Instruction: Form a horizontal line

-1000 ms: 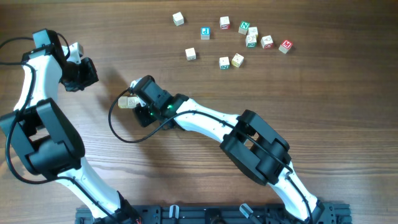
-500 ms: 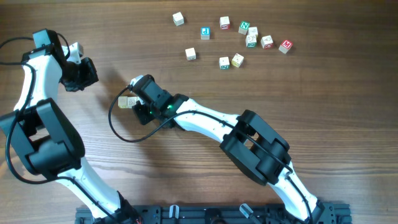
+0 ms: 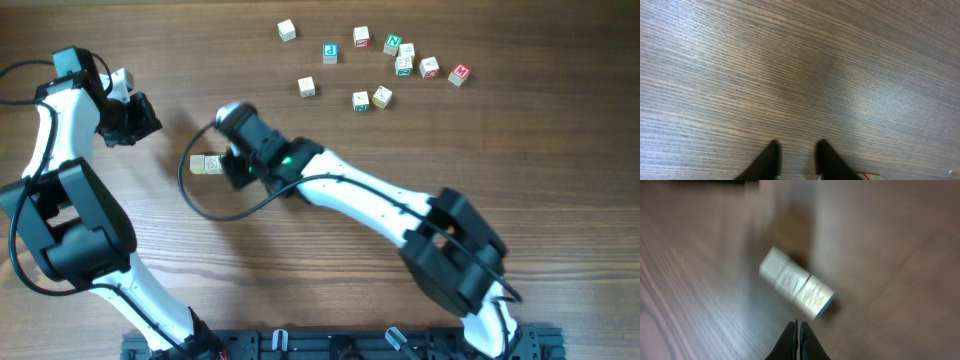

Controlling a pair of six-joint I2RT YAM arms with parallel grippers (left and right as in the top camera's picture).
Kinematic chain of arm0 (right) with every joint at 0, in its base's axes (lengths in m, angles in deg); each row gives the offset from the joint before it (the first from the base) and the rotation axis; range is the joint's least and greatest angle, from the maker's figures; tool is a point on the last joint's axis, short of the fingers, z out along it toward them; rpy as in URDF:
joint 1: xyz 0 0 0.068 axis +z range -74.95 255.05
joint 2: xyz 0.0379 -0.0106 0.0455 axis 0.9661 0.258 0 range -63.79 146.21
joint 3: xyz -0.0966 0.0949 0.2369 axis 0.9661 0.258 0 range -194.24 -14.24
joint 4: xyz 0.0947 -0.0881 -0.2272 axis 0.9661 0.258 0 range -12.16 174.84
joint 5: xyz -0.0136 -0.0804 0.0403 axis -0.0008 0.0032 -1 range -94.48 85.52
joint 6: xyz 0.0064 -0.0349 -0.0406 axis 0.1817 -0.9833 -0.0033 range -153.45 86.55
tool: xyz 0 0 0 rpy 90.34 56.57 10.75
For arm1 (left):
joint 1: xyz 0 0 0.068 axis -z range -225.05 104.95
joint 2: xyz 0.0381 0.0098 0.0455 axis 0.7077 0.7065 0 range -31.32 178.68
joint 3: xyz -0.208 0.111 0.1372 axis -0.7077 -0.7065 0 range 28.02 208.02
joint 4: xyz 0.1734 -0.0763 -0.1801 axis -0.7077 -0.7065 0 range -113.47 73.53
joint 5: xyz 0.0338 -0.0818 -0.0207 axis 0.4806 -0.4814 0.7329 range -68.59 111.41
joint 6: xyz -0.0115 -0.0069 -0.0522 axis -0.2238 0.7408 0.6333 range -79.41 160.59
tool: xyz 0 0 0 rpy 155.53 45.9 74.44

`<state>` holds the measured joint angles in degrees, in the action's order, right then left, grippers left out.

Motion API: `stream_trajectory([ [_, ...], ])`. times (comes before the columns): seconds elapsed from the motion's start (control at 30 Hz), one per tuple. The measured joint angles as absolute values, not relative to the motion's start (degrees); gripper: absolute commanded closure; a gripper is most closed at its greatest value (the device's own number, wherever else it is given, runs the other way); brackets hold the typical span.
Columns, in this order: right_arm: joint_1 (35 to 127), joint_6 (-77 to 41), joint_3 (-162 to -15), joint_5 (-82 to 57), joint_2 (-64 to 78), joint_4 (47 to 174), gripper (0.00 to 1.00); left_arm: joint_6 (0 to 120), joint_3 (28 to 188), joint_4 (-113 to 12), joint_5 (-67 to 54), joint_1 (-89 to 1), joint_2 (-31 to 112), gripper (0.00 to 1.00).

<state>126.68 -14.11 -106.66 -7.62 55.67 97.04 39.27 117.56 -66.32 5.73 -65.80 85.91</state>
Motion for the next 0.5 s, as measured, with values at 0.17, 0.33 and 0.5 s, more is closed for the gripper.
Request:
stream_trajectory([
  [0.17, 120.0, -15.7, -106.7, -7.8, 54.7, 90.3, 0.96, 39.7, 117.6, -66.5, 5.7, -65.8, 85.9, 0.0],
  [0.33, 116.7, -16.8, -106.6, -16.2, 59.3, 82.0, 0.96, 39.7, 117.6, -66.6, 5.7, -65.8, 85.9, 0.0],
  [0.5, 116.1, -15.5, -106.6, -24.4, 63.6, 82.0, 0.96, 39.7, 117.6, -66.6, 5.7, -65.8, 85.9, 0.0],
])
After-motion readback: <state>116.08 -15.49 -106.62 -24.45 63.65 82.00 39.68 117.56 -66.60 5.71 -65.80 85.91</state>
